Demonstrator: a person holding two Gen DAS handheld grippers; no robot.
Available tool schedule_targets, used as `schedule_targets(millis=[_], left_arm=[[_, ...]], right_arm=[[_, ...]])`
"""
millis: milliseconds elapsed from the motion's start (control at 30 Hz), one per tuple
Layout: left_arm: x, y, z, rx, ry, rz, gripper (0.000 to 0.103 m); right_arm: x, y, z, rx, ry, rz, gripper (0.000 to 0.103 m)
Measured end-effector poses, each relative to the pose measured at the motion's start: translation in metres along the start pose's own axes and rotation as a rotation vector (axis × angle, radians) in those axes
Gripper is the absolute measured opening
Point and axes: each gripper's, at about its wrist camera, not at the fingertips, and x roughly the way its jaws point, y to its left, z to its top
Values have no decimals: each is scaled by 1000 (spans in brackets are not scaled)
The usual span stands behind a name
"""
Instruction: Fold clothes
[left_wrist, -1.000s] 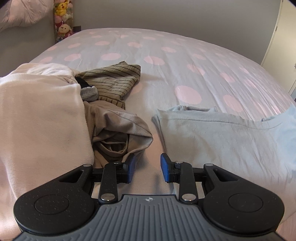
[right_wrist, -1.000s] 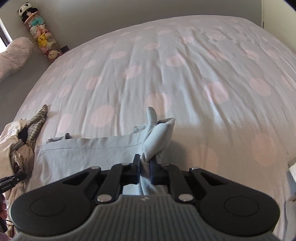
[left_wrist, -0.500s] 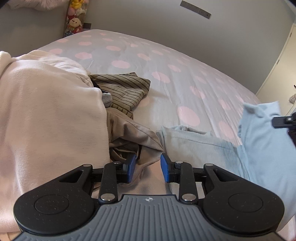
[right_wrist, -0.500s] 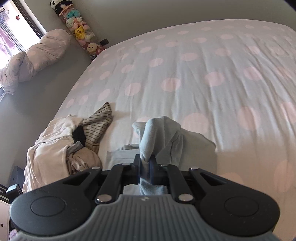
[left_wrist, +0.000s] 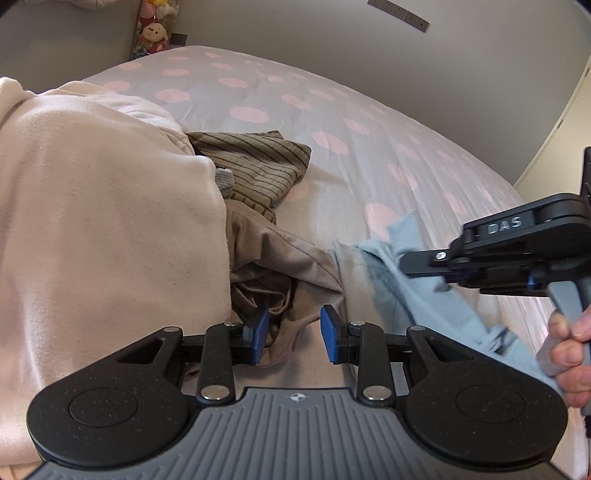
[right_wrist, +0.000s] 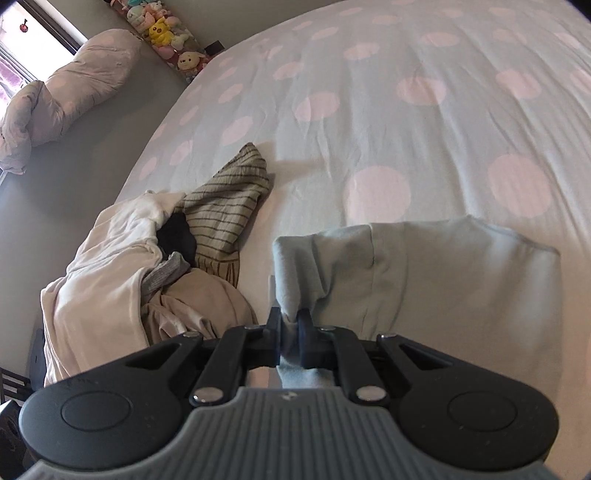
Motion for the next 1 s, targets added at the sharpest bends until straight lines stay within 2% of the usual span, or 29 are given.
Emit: schedule_targets(millis=[233,300,400,633,733,900,1000], left_arm=[[5,-3,-4,18,20,7,28],[6,-3,-5,20,24,6,28],[4,-5,-4,23,24,-4,28],[-1,-9,-4,16,35,-40,28],[-6,-10,-4,3,42,-81,28],[-17,-18,-9,16,48,-160,33],[-21,-24,-15,13,67,-178,33]], right_arm=[[34,7,-6,-27,65,-35,10],[38,11,-6,-47,80,-46,14],[21,14,-14,-103,58,-42,25],[-22,21,-33,-233,2,-32,25],[-40,24,-41,-289,-21,-28,25],[-74,5,-92,-377,-63,-65,25],[-92,-9,-123,-411,-91,-90,25]])
